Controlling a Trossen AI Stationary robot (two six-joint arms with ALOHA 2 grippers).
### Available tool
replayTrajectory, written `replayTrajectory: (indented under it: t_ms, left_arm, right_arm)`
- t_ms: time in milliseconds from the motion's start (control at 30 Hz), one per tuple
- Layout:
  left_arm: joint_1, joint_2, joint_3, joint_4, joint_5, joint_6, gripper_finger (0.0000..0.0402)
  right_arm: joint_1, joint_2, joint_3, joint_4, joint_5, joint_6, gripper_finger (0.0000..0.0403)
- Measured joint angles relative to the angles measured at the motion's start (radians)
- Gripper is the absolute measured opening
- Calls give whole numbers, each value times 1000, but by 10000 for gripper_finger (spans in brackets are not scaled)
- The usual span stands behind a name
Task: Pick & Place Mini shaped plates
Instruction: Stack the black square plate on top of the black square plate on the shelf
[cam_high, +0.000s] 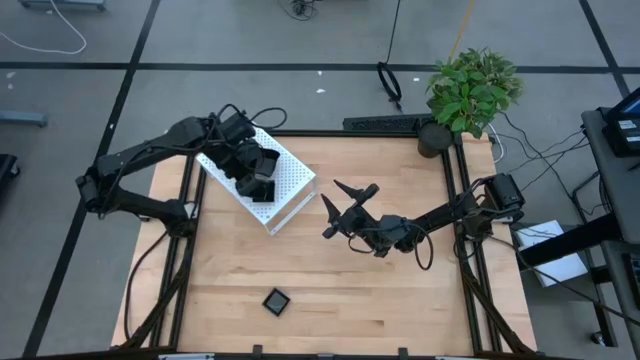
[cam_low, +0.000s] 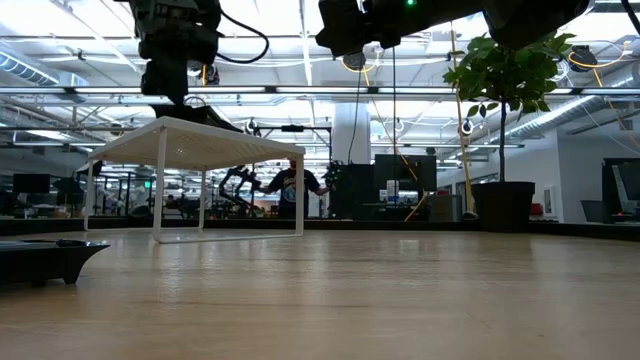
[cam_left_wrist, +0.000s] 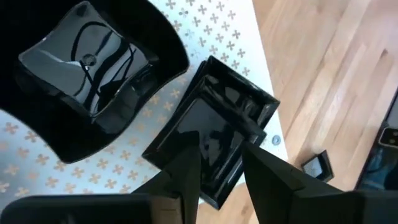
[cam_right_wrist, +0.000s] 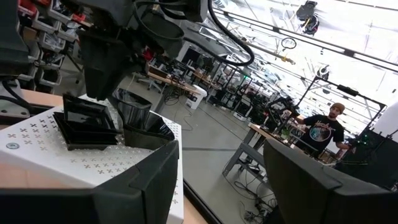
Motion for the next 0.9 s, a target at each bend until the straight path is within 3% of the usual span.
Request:
replayTrajectory:
  t_ms: [200,433,600,900]
  left_arm:
    - [0,-27,0,-101,-21,68,124]
    - [0,-130,-1,-211,-202,-8,100]
    - [-15,-182,-14,-197,-349,-188,81]
    - [-107,-169,-195,-44,-376,-308,61]
  right_arm:
    - [0,0,0,0,0,0,222]
    - [0,0,0,0,0,0,222]
    - [0,0,0,3,0,0,222]
    - [0,0,0,4,0,1,222]
